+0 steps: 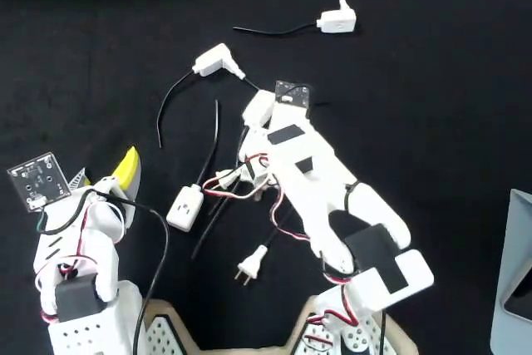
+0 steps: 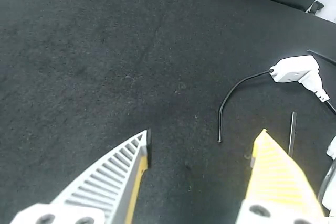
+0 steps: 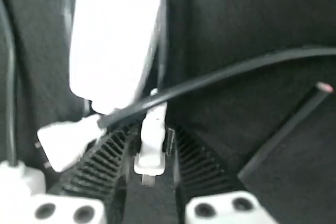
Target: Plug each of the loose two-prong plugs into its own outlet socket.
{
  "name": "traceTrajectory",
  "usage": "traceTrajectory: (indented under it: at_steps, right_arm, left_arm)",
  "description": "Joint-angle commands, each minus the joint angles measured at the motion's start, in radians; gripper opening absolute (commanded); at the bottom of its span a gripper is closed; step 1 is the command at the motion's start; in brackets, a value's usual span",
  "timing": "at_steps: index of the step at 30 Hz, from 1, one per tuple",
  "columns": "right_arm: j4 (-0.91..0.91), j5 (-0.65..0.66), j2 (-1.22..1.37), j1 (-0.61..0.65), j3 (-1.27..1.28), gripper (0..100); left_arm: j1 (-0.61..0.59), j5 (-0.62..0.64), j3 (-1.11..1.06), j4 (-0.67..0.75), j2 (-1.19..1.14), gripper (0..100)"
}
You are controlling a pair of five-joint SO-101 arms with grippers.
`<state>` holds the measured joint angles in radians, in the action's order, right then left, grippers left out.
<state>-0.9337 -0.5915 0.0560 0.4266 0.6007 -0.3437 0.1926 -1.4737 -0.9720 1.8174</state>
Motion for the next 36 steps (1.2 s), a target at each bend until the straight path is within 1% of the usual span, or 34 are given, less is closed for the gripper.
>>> traceTrajectory:
  at_steps: [1,2,6,9,14,19,23,26,29,34,36]
  right_arm:
    - [-0.064,0.018,-0.111,0.012,-0.036,1.1]
    - [-0.089,0.025,-0.147,0.012,-0.036,1.1]
    - [-0.203,0.123,-0.318,0.011,-0.031,1.1]
    - [-0.282,0.192,-0.466,-0.021,-0.031,1.1]
    - [-0.361,0.328,-0.696,-0.092,-0.031,1.1]
    - [-0.407,0.453,-0.891,-0.101,-0.031,1.1]
    - [-0.407,0.520,-0.998,-0.101,-0.031,1.1]
    - [-0.387,0.534,-1.064,-0.100,-0.035,1.1]
    - [-0.324,0.534,-1.138,-0.098,-0.033,1.1]
    - [-0.233,0.531,-1.214,-0.095,-0.013,1.1]
    - [-0.192,0.526,-1.231,-0.069,0.033,1.1]
  left_arm:
    - [-0.001,-0.009,0.004,0.008,0.008,31]
    - [-0.001,-0.009,0.004,0.008,0.008,31]
    - [0.001,-0.009,0.004,0.008,0.008,31]
    - [0.001,-0.009,0.004,0.008,0.008,31]
    - [0.004,-0.009,0.004,0.008,0.008,31]
    - [0.054,-0.009,0.004,0.009,0.008,31]
    - [0.061,-0.009,0.005,0.012,0.008,31]
    - [0.061,-0.006,0.019,0.018,0.008,31]
    - [0.071,-0.002,0.059,0.043,0.008,31]
    - [0.199,0.002,0.143,0.048,0.008,31]
    - [0.242,0.040,0.174,0.051,0.008,31]
